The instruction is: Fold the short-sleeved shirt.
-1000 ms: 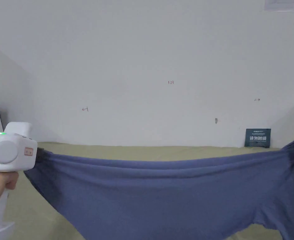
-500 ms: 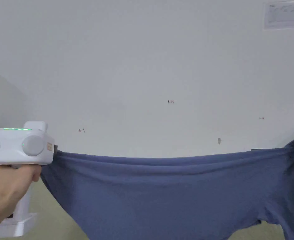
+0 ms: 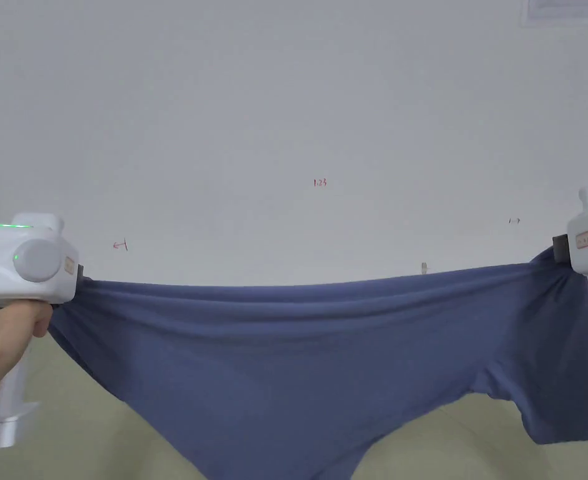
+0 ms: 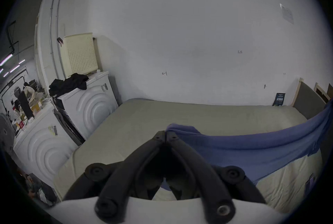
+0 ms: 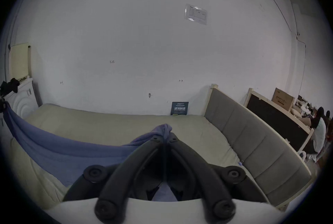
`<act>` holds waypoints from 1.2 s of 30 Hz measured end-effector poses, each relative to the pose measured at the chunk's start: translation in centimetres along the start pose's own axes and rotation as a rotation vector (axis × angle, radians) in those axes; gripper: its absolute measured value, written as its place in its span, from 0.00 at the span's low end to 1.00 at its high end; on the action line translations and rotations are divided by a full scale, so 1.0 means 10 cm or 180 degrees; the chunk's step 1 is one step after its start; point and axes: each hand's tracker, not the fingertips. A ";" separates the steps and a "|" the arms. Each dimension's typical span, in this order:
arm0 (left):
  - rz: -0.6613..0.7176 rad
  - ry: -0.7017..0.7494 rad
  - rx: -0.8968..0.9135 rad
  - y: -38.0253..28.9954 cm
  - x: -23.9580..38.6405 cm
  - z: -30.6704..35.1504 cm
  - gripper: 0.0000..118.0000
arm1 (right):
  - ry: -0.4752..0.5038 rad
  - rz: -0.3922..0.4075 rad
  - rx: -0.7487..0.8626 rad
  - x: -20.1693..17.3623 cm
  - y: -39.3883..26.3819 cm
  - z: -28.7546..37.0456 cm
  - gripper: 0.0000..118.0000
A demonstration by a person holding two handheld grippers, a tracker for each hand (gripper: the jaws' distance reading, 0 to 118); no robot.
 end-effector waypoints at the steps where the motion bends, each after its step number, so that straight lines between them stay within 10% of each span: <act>1: 0.0004 0.0000 -0.0003 -0.05 0.01 -0.06 0.00 | 0.0000 0.0033 -0.0028 -0.01 -0.06 -0.05 0.03; 11: -0.0083 -0.0194 -0.0552 -1.23 0.02 -0.33 0.00 | 0.0145 -0.0154 -0.0630 0.06 -1.39 -0.08 0.03; 36: 0.0032 -0.0637 -0.1225 -3.79 -0.95 1.88 0.00 | 0.0376 -0.0537 -0.1302 0.84 -3.99 2.58 0.03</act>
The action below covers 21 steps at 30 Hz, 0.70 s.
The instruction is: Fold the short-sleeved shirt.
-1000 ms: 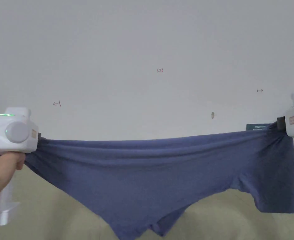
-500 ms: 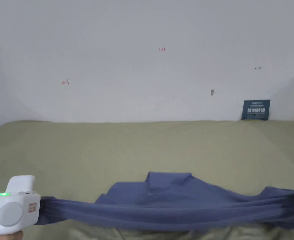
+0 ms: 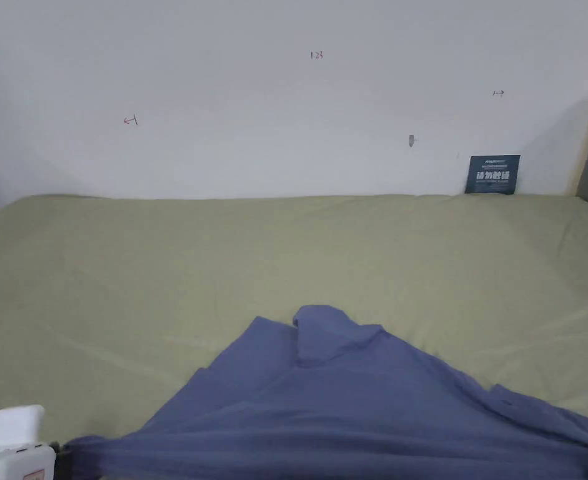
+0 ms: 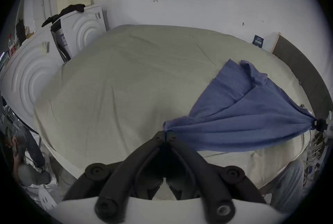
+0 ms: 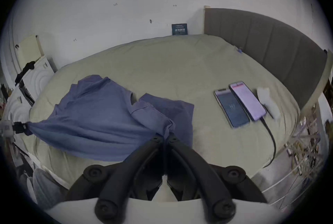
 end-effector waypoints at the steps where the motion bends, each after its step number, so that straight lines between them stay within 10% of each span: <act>1: 0.0001 -0.0005 -0.0008 0.00 0.00 0.00 0.00 | 0.0004 0.0000 -0.0006 -0.01 -0.02 -0.01 0.03; 3: 0.0008 -0.0023 0.0002 0.00 0.00 0.00 0.03 | 0.0014 -0.0023 -0.0019 -0.01 -0.02 -0.05 0.10; 6: 0.0038 -0.0081 0.0051 0.02 0.00 0.00 0.92 | 0.0003 -0.0027 0.0014 -0.01 -0.02 -0.06 0.94; 7: 0.0057 -0.0080 0.0066 0.02 0.00 0.01 1.00 | 0.0032 -0.0028 0.0007 -0.01 0.00 -0.05 1.00; 14: 0.0080 -0.0156 0.0363 0.02 0.19 0.34 0.84 | 0.0198 0.0053 0.0249 -0.37 0.08 0.25 0.97; 15: 0.0110 -0.0205 0.0427 0.00 0.22 0.43 0.64 | 0.0212 0.0089 0.0418 -0.47 0.07 0.34 0.84; 17: 0.0171 -0.0238 0.0512 -0.07 0.30 0.55 0.00 | 0.0135 0.0147 0.0637 -0.69 0.03 0.47 0.08; 21: 0.0005 -0.0157 0.0904 -0.22 0.48 0.86 0.00 | 0.0282 0.0252 0.0860 -0.99 -0.09 0.60 0.01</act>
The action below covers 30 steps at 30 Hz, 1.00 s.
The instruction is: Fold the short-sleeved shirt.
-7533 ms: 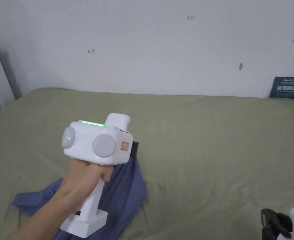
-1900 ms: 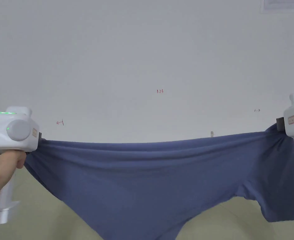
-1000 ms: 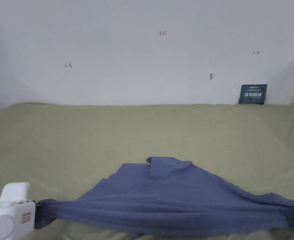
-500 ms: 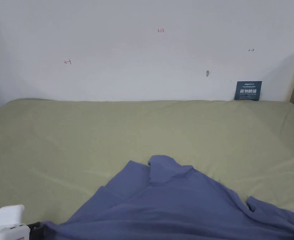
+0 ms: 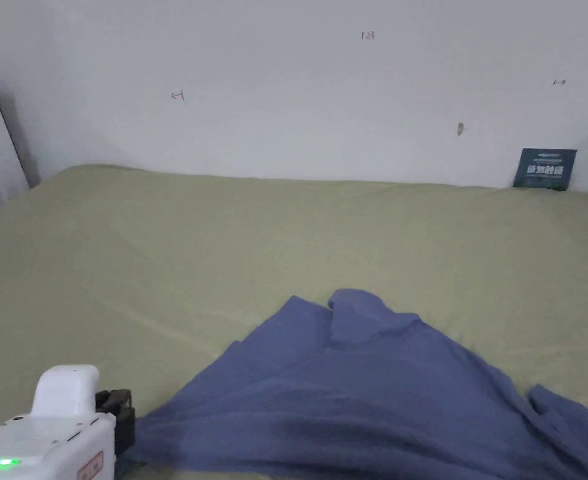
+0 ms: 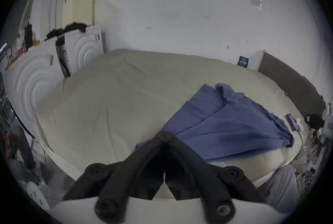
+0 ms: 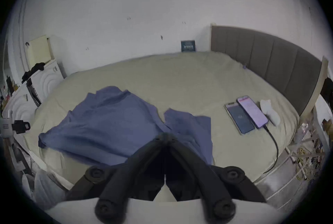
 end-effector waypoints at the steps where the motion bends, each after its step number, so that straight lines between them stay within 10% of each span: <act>1: -0.0066 -0.0025 0.0038 0.00 0.06 0.08 0.00 | -0.0003 0.0054 0.0103 -0.11 0.00 0.04 0.01; 19: -0.0224 -0.0005 0.0678 -0.01 0.28 0.46 0.00 | 0.0146 0.0439 0.0487 -0.95 -0.09 0.28 0.01; 30: 0.0260 -0.0104 -0.0691 -0.16 -0.81 -0.60 0.00 | 0.0334 0.0521 0.0285 -1.18 -0.15 0.04 0.01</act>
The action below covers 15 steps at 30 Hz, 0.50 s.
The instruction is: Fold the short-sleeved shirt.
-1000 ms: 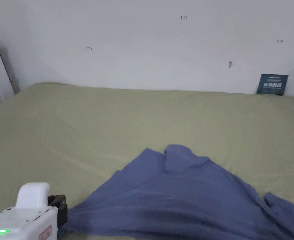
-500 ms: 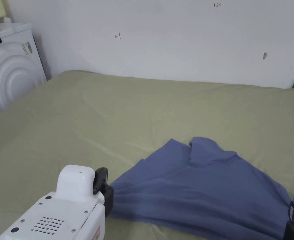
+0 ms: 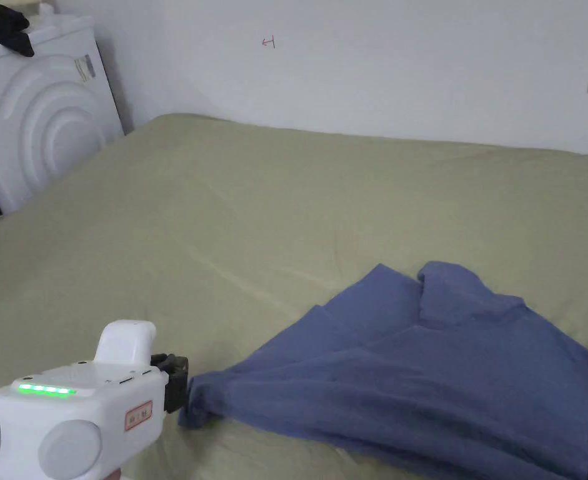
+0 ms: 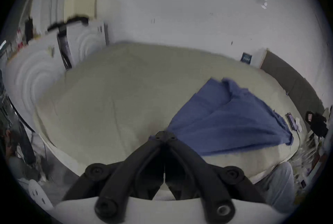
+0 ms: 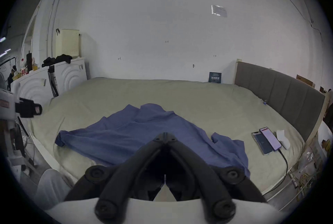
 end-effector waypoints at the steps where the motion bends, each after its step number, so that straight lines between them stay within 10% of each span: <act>1: -0.0018 0.0050 -0.0109 0.01 -0.04 -0.12 0.00 | 0.0023 0.0022 -0.0031 -0.02 -0.01 -0.04 0.01; 3: -0.0113 0.0003 -0.0367 0.01 -0.16 -0.34 0.19 | 0.0029 0.0050 -0.0097 -0.06 -0.04 -0.10 0.01; 5: -0.0161 -0.0046 -0.0538 -0.02 -0.22 -0.59 0.93 | 0.0056 0.0055 -0.0176 -0.08 -0.07 -0.18 0.01; 6: -0.0140 -0.0045 -0.0656 -0.03 -0.24 -0.70 1.00 | 0.0062 0.0044 -0.0196 -0.09 -0.08 -0.20 0.01; 12: -0.0233 -0.0009 -0.0680 -0.17 -0.26 -1.22 0.94 | 0.0092 0.0025 -0.0337 -0.09 -0.12 -0.30 0.01; 15: -0.0291 0.0000 -0.0657 -0.17 -0.15 -1.19 0.34 | 0.0096 0.0016 -0.0390 -0.06 -0.15 -0.35 0.01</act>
